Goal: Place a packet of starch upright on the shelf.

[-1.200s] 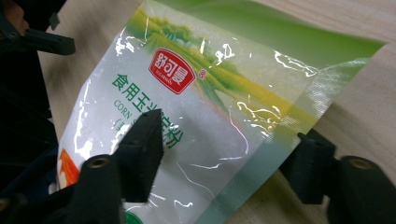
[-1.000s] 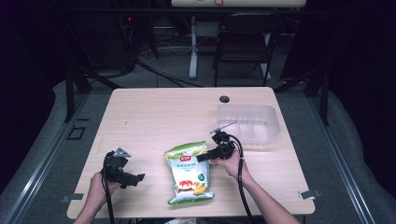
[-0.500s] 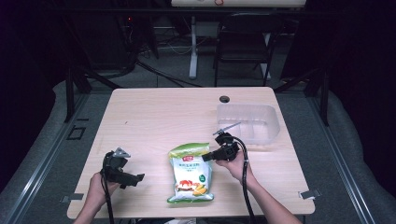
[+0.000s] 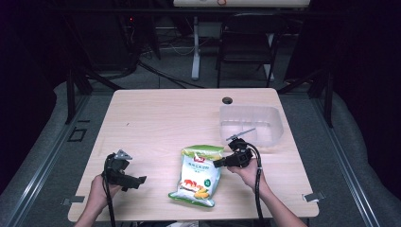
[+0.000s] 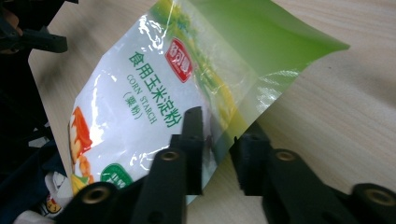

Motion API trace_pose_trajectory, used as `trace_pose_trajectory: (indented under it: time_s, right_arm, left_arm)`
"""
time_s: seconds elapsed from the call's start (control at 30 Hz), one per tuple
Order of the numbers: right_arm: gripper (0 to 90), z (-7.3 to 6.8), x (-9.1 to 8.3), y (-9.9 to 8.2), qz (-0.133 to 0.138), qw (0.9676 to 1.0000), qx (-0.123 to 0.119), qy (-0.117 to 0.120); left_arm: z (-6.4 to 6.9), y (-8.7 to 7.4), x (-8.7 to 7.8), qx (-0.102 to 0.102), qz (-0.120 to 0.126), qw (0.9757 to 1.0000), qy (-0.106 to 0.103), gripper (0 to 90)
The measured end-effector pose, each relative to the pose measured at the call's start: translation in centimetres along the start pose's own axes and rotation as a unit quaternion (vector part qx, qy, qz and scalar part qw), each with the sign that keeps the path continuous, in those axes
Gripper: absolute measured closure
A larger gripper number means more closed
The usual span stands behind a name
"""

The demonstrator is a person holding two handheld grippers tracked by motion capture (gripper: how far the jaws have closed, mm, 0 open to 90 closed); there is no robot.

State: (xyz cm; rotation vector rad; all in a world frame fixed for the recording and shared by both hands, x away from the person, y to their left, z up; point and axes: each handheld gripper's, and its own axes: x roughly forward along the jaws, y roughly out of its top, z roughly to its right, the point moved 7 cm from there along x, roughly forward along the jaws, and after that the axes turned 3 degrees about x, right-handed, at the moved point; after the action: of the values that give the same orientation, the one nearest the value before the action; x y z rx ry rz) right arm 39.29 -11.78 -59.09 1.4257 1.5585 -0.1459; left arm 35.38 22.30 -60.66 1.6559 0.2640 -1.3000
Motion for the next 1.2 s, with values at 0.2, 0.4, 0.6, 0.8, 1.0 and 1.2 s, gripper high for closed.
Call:
trace_pose_trajectory:
  time_s: [0.2, 0.4, 0.6, 0.8, 1.0, 1.2]
  right_arm:
    - [51.4, 0.5, 0.9, 0.5, -0.009, 0.9998, 0.004, 0.016]
    - [39.9, 0.4, 2.4, 1.6, -0.006, 0.9991, 0.015, 0.039]
    - [36.6, 0.1, 3.4, 2.0, -0.01, 0.9984, 0.022, 0.05]
    - [62.4, -0.1, 3.1, 1.9, -0.008, 0.9986, 0.018, 0.049]
    - [85.9, -0.7, 2.3, 1.8, -0.004, 0.9987, 0.006, 0.051]
    - [89.9, -1.2, 1.4, 1.2, -0.001, 0.9992, -0.01, 0.04]
  left_arm:
    - [0.0, 0.0, 0.0, 0.003, -0.001, 1.0, 0.0, 0.3]
    - [0.1, 0.0, 0.1, 0.003, -0.001, 1.0, 0.0, 0.3]
    - [0.0, 0.0, 0.0, 0.002, -0.002, 1.0, 0.001, 0.3]
    - [0.1, 0.0, 0.0, 0.001, -0.001, 1.0, 0.0, 0.3]
    - [0.1, 0.0, 0.0, 0.004, -0.003, 1.0, 0.0, 0.4]
    - [0.1, 0.0, 0.0, 0.004, -0.003, 1.0, 0.0, 0.5]
